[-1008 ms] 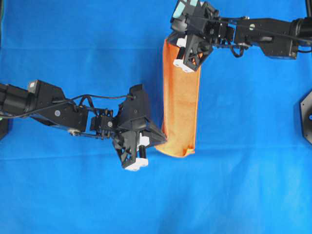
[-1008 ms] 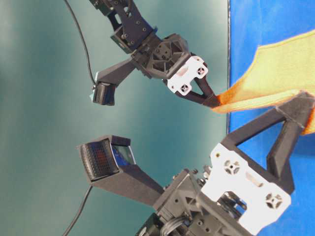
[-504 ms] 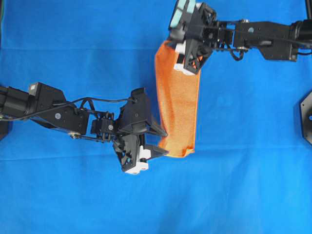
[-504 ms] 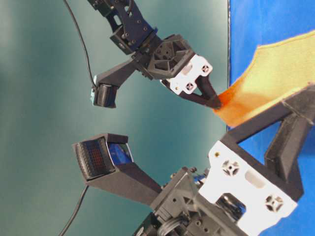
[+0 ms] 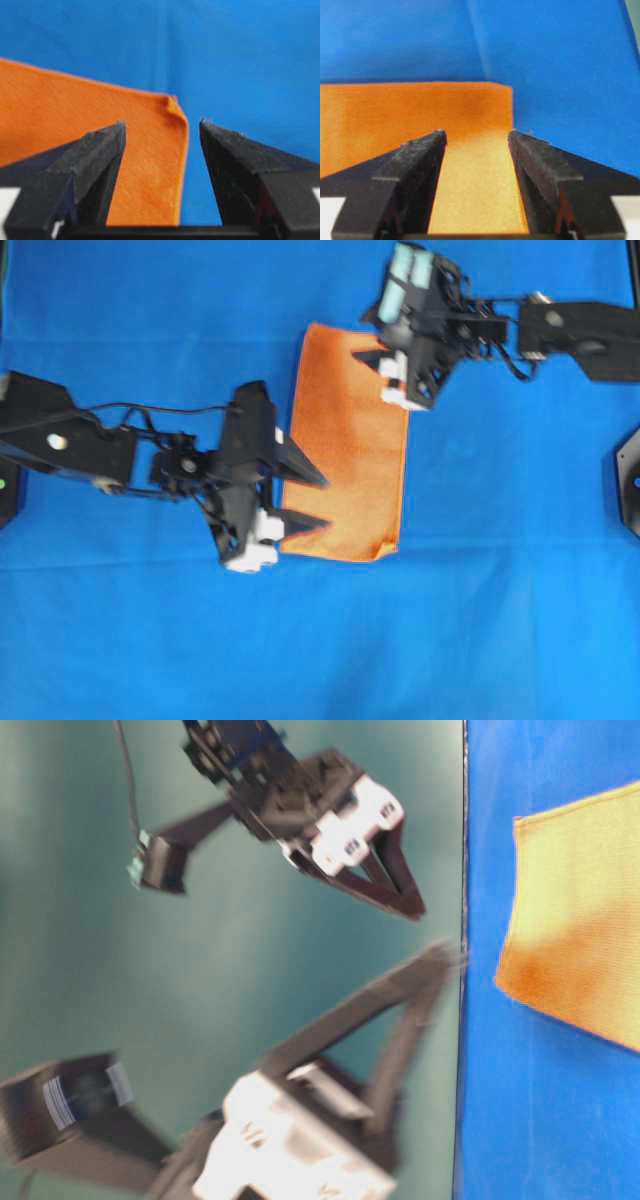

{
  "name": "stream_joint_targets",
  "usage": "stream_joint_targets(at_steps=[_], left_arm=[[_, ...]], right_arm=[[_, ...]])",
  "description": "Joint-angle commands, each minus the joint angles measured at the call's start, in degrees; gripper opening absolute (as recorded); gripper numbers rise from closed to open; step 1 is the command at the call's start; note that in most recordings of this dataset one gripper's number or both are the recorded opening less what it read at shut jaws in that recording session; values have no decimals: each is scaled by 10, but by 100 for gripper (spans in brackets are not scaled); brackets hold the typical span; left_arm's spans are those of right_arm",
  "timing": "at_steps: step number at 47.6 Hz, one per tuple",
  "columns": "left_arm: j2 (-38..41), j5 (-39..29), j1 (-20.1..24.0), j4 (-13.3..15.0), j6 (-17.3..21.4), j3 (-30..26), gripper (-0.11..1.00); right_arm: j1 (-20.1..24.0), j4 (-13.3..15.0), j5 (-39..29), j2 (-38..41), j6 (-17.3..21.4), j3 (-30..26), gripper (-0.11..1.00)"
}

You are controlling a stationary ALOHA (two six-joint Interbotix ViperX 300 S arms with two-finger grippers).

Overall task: Fold the orange towel.
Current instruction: 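Release the strip and move both grippers up beside its top end, then lower both grippers onto the top corners of the vertical strip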

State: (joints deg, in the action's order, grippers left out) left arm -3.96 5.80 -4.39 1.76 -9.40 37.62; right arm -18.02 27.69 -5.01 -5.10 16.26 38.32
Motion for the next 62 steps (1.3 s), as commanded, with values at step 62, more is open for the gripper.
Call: stream_joint_targets(at_steps=[62], left_arm=[[-18,192,232,-1,54,99,76]], right_arm=[[-80,-35,174,-114,76,159,59]])
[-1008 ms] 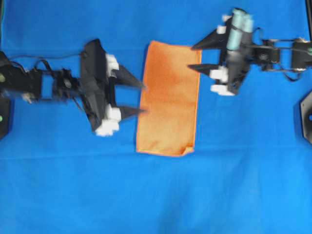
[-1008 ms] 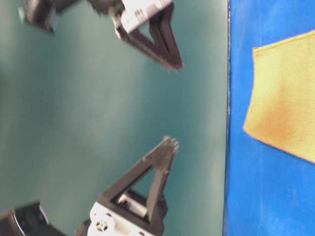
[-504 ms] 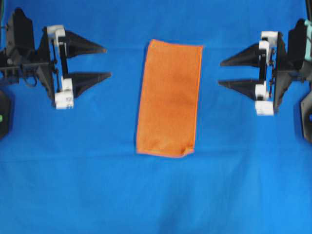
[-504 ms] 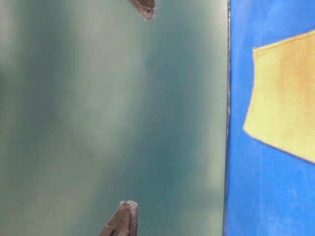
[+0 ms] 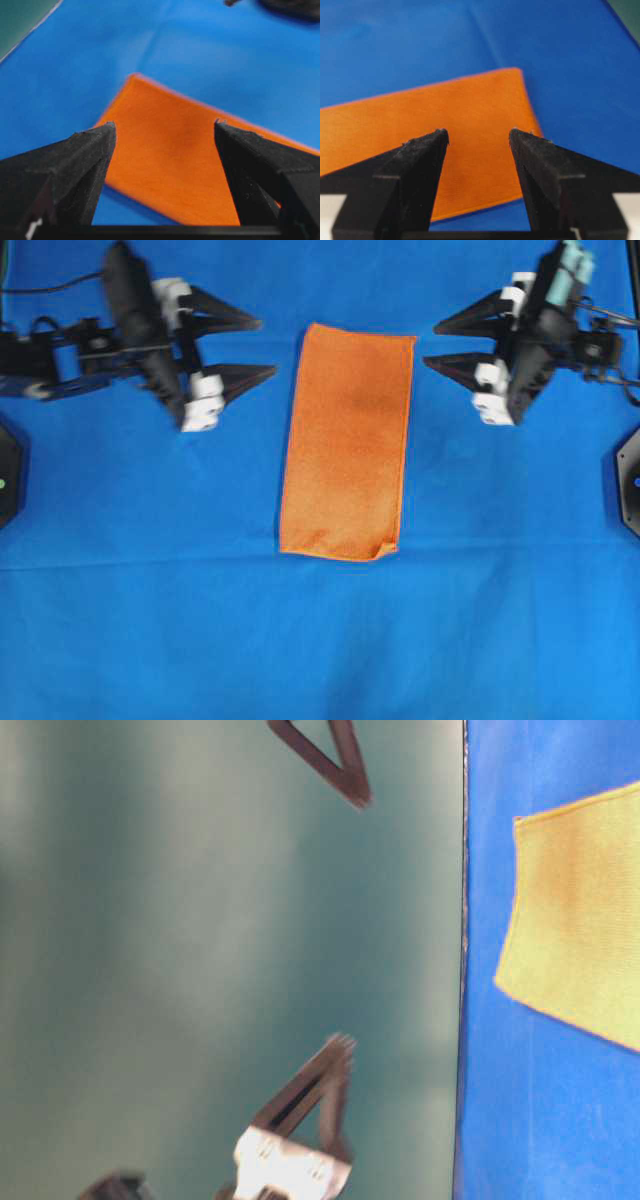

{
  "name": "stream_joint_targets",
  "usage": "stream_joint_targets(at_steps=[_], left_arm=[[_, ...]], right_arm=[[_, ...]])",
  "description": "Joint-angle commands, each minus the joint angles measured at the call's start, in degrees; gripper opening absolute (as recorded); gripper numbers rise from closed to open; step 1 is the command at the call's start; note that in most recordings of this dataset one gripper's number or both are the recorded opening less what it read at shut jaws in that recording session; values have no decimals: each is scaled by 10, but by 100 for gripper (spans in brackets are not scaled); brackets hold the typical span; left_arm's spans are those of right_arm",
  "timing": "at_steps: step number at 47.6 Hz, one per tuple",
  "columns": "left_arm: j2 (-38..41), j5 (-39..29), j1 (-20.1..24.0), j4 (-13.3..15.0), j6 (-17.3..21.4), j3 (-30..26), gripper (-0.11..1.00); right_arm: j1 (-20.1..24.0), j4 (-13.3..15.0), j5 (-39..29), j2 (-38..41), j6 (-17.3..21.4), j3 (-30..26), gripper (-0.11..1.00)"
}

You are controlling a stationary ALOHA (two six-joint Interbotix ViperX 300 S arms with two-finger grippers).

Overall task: Fold the orange towel.
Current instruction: 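Lower both grippers onto the top corners of the vertical strip, then grasp the top corners and fold the top half down onto the bottom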

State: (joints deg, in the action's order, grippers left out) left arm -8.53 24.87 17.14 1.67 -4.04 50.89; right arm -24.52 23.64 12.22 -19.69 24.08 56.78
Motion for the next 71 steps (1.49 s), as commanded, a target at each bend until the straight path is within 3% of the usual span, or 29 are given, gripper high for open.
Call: stream_joint_targets(at_steps=[1,20,30,42,47,56,59,71], left_arm=[[37,0,22,0,1,-40,77],[226,-25,76,0,12,-162,83],[293,-25,76,-1,12,-188,83],[330,-25,78,0,12,-204,80],[331,-25,77,0,12,-199,68],[328,-30,70,-1,17,-185,17],[326,-30,71,-1,21,-179,5],[319,-30,70,-1,25,-171,2]], right_arm=[[-19,9,3,44,-3,-29,60],[-75,15,18,216,-3,-84,63],[-75,7,61,276,-3,-91,63],[-76,5,55,305,-3,-111,62],[-74,10,55,306,-4,-112,55],[-68,28,55,306,-4,-110,6],[-67,29,55,306,-4,-109,5],[-67,29,55,306,-4,-113,5]])
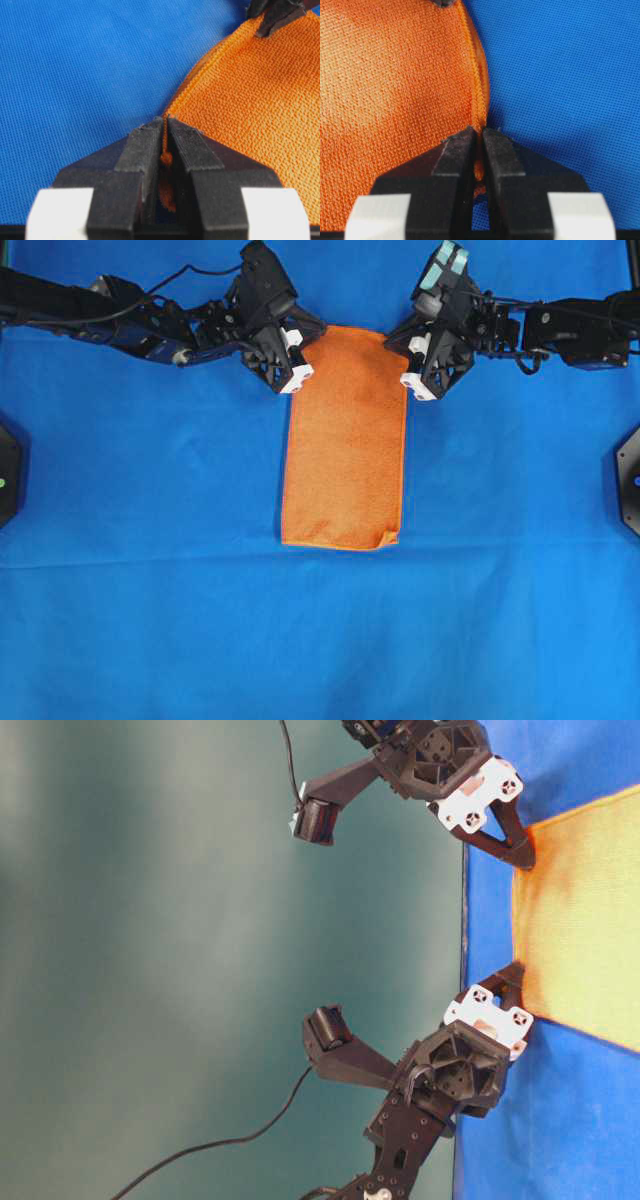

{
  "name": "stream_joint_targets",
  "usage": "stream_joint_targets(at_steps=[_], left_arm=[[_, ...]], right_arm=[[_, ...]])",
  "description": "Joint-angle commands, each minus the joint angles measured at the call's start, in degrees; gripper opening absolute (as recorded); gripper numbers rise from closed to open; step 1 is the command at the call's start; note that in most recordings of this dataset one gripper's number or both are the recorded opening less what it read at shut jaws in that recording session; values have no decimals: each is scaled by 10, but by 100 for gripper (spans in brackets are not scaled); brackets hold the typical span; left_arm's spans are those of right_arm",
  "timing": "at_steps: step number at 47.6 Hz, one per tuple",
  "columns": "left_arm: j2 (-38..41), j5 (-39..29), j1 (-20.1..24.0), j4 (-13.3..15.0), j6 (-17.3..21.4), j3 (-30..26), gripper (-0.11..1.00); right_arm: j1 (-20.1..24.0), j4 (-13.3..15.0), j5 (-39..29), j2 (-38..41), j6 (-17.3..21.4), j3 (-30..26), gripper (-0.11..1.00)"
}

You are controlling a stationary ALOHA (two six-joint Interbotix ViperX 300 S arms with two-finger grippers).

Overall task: Fold the orange towel.
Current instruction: 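Grasp the top corners and fold the top half down onto the bottom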

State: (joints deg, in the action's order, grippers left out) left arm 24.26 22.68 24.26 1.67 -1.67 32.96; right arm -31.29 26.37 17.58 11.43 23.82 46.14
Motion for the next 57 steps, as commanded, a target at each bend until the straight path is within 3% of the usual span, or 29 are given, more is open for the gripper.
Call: stream_joint_targets(at_steps=[1,22,40,57], left_arm=[[-11,-7,-1,-1,3,9,2],[-84,-36,11,-1,34,3,2],[-123,-72,8,-1,48,11,2],[-173,-76,-47,-1,48,54,2]], right_arm=[[1,2,2,-5,-2,-8,5],[-2,3,-51,-69,-2,-22,5],[4,2,-56,-97,1,-13,5],[78,-2,-56,-163,11,30,5]])
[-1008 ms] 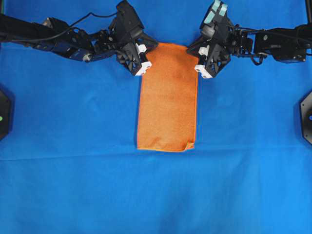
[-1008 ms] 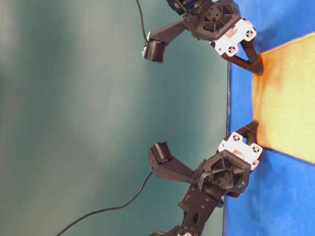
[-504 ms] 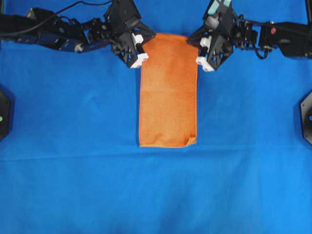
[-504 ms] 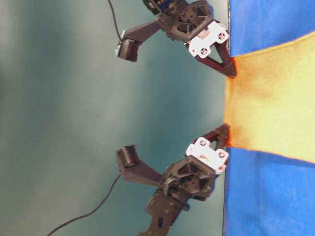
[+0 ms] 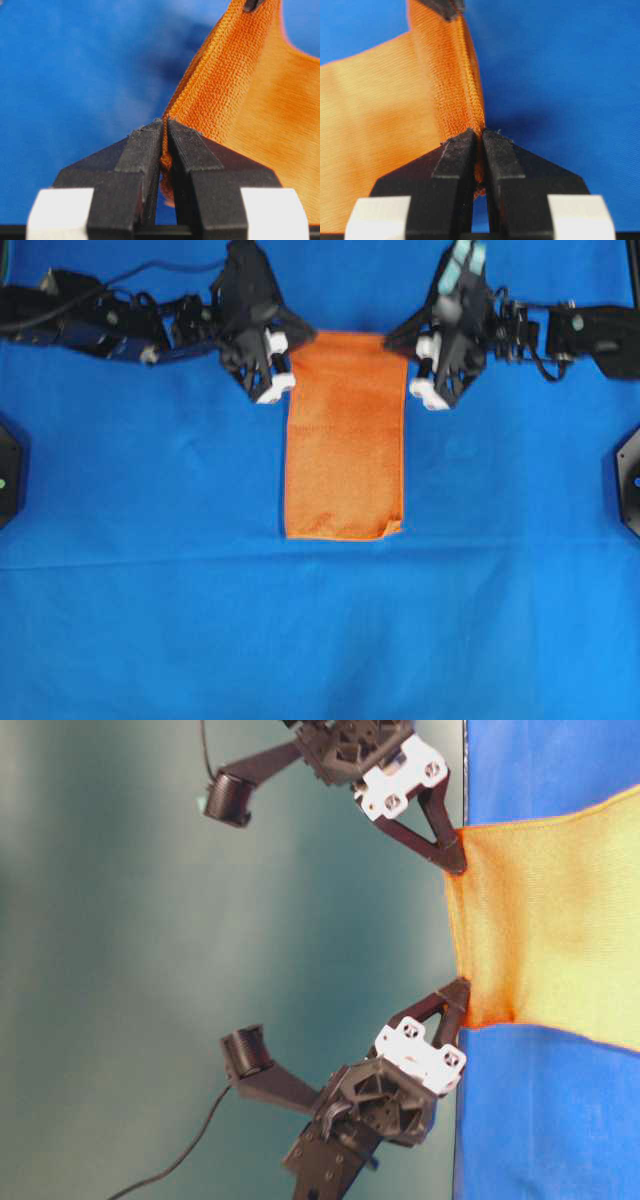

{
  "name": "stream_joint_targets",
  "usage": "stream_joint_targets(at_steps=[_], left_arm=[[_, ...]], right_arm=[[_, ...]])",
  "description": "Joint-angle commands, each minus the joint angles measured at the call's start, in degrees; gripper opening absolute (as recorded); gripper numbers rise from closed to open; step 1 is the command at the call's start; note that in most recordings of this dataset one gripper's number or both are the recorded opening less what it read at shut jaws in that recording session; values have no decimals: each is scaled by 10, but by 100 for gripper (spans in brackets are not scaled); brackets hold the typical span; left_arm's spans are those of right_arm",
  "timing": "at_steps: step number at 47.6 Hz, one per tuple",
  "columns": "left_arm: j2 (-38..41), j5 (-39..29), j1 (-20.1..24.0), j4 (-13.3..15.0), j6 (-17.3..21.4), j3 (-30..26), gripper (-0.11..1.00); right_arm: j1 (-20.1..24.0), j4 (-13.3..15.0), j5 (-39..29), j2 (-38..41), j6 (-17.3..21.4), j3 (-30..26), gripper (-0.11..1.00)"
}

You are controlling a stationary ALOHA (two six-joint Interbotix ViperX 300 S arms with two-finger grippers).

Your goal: Fold the orange towel.

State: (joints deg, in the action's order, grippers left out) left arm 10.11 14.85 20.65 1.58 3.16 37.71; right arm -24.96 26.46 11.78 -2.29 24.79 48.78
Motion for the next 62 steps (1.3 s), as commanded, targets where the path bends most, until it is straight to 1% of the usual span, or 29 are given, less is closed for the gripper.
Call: stream_joint_targets(at_steps=[1,7,11,19,26,30,36,44,48,62], left_arm=[[-37,2,-16,0,0,10,2],[-62,2,-49,0,-4,29,2],[-76,2,-75,0,-9,39,2],[-88,-4,-130,1,-11,51,2],[-83,-30,-171,1,-32,48,2],[-81,-44,-184,1,-44,46,2],[-76,-54,-197,1,-66,42,2],[-59,-50,-210,1,-84,43,2],[-42,-44,-216,1,-86,40,2],[1,-29,-229,3,-87,40,2]], right_arm=[[21,-3,2,-29,1,7,5],[61,-8,0,-53,2,20,5],[86,-18,-7,-64,2,26,5],[142,-25,-28,-67,2,30,5],[181,-39,-47,-64,2,30,5],[198,-45,-56,-62,2,30,5],[211,-50,-61,-54,2,30,5],[219,-62,-58,-25,2,30,5],[221,-68,-54,-9,2,28,5],[225,-82,-11,30,2,30,5]])
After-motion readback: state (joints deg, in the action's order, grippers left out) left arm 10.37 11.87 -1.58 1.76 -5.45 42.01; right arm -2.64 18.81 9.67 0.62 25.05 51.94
